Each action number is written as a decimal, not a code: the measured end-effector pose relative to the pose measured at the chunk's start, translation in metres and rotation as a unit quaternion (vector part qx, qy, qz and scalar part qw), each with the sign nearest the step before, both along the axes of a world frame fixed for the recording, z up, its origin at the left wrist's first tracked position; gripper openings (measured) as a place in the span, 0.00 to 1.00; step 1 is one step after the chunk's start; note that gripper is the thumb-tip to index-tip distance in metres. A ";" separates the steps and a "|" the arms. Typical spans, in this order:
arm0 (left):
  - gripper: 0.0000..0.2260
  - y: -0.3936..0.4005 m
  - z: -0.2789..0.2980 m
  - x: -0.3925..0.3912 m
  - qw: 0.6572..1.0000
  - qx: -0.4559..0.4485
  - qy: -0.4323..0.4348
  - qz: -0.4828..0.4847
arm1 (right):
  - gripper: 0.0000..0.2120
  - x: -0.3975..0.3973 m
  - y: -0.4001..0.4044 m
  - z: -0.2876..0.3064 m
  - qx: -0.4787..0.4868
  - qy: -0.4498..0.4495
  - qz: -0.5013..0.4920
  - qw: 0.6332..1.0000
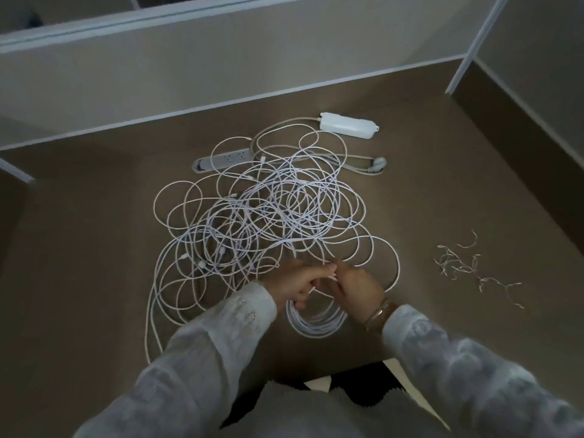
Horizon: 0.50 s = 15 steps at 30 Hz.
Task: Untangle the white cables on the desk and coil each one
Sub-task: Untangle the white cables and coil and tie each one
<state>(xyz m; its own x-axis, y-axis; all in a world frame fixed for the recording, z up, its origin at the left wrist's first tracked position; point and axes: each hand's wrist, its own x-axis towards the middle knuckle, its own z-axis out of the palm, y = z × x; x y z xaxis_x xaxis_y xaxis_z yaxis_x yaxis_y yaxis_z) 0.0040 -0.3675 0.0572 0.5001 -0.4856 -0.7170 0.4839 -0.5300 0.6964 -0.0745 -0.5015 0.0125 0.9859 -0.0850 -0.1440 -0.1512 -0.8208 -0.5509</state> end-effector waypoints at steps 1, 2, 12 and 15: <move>0.19 -0.017 -0.003 -0.004 0.999 0.019 0.017 0.019 | 0.28 -0.006 -0.016 0.001 0.028 0.005 0.001 1.000; 0.20 -0.025 -0.007 -0.006 0.998 0.038 0.027 0.036 | 0.29 -0.011 -0.025 0.002 0.048 0.007 0.005 0.999; 0.18 -0.143 -0.038 -0.037 0.986 0.129 -0.058 0.085 | 0.10 -0.042 -0.207 -0.045 -0.101 0.143 -0.165 0.971; 0.19 -0.157 -0.038 -0.044 0.984 0.131 -0.065 0.096 | 0.13 -0.035 -0.231 -0.060 -0.113 0.174 -0.160 0.965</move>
<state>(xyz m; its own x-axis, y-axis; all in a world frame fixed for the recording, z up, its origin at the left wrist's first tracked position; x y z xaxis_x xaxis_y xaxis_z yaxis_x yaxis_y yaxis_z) -0.0398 -0.5246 0.0193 0.6604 -0.1788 -0.7293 0.5092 -0.6072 0.6100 -0.1097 -0.7326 -0.0470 0.7996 -0.4447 -0.4035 -0.5597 -0.7953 -0.2328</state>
